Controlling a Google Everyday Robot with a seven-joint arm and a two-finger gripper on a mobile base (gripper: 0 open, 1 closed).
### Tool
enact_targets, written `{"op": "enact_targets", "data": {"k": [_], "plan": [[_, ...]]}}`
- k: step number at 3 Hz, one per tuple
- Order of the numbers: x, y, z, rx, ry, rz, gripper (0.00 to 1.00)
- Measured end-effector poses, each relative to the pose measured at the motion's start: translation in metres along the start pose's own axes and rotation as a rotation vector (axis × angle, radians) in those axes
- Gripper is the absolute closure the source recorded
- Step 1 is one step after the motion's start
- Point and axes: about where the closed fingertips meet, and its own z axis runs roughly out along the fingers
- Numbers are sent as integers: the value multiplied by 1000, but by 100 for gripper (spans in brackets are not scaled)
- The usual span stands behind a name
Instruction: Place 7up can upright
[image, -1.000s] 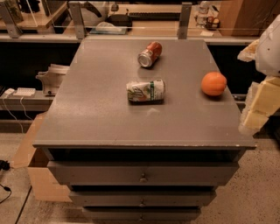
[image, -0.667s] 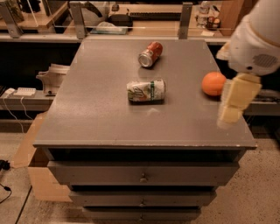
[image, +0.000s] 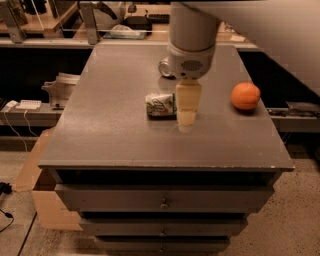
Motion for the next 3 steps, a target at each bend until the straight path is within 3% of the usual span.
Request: {"op": "enact_targets", "data": {"k": [1, 2, 3], "plan": [[-18, -8, 3, 21, 4, -30, 0], [-18, -8, 9, 17, 7, -20, 0], [-33, -22, 25, 2, 26, -53, 0]]}}
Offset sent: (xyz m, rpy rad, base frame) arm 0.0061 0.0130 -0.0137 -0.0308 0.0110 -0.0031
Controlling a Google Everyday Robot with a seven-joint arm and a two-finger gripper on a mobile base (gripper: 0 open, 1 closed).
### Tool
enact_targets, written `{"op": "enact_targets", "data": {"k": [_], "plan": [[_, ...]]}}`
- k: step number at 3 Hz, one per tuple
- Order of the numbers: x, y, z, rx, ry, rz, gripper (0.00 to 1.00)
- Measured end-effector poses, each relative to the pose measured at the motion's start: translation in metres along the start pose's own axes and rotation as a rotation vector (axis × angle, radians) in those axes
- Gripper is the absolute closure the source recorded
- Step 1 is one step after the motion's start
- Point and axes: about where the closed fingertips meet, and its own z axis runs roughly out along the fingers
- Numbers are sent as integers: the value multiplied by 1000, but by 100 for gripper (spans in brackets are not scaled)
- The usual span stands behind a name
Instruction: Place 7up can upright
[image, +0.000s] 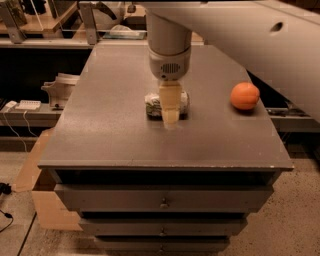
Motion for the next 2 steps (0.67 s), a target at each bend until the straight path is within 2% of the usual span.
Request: {"op": "enact_targets", "data": {"k": [1, 2], "plan": [[-18, -17, 20, -16, 19, -25, 0], [-29, -26, 42, -29, 35, -23, 0]]}}
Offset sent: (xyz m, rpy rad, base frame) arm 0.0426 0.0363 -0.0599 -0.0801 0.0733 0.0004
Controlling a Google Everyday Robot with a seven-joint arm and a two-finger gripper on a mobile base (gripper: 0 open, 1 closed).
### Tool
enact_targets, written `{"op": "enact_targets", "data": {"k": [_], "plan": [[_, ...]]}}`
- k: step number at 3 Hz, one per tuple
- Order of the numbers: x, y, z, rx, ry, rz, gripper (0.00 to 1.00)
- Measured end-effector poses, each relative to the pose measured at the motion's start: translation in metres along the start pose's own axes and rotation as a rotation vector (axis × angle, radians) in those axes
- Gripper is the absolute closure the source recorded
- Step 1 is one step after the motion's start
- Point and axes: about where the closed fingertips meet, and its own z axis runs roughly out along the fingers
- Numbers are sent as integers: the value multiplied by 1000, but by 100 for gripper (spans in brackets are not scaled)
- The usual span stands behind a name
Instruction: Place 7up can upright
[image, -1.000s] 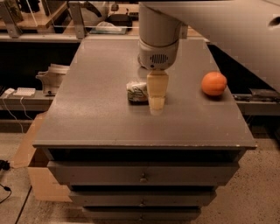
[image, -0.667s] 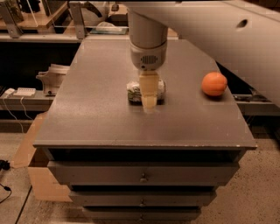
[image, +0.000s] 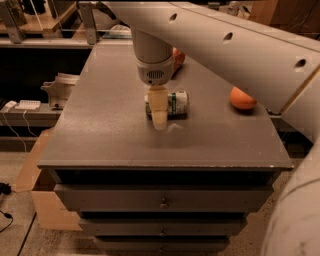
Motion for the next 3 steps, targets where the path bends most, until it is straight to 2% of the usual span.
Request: {"op": "enact_targets", "data": {"k": [1, 2, 3], "plan": [[-1, -7, 22, -26, -1, 24, 0], [0, -11, 36, -44, -1, 37, 16], [-2, -14, 42, -51, -7, 41, 40]]}}
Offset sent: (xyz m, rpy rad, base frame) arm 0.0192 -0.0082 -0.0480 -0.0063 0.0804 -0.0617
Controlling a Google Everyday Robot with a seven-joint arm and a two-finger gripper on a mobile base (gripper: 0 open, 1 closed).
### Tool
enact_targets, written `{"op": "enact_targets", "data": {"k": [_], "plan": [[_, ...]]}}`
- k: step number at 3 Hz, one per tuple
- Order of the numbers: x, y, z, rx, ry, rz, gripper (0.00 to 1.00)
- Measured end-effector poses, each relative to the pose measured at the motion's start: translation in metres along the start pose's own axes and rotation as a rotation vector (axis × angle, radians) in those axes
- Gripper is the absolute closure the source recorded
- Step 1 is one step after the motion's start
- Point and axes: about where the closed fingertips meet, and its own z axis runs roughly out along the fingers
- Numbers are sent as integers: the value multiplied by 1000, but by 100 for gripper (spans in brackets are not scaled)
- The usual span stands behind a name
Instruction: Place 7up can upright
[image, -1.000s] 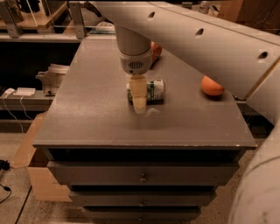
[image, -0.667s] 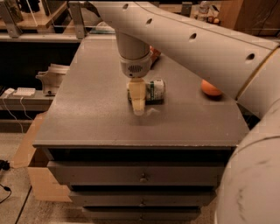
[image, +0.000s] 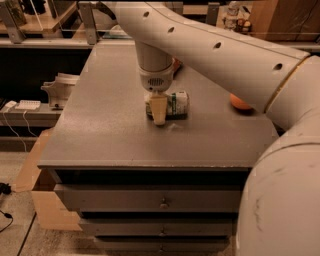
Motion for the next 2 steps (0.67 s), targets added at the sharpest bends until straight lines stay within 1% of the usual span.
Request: {"op": "enact_targets", "data": {"k": [1, 2], "plan": [[-6, -2, -10, 12, -36, -11, 64], [-16, 0, -34, 44, -148, -32, 87]]}}
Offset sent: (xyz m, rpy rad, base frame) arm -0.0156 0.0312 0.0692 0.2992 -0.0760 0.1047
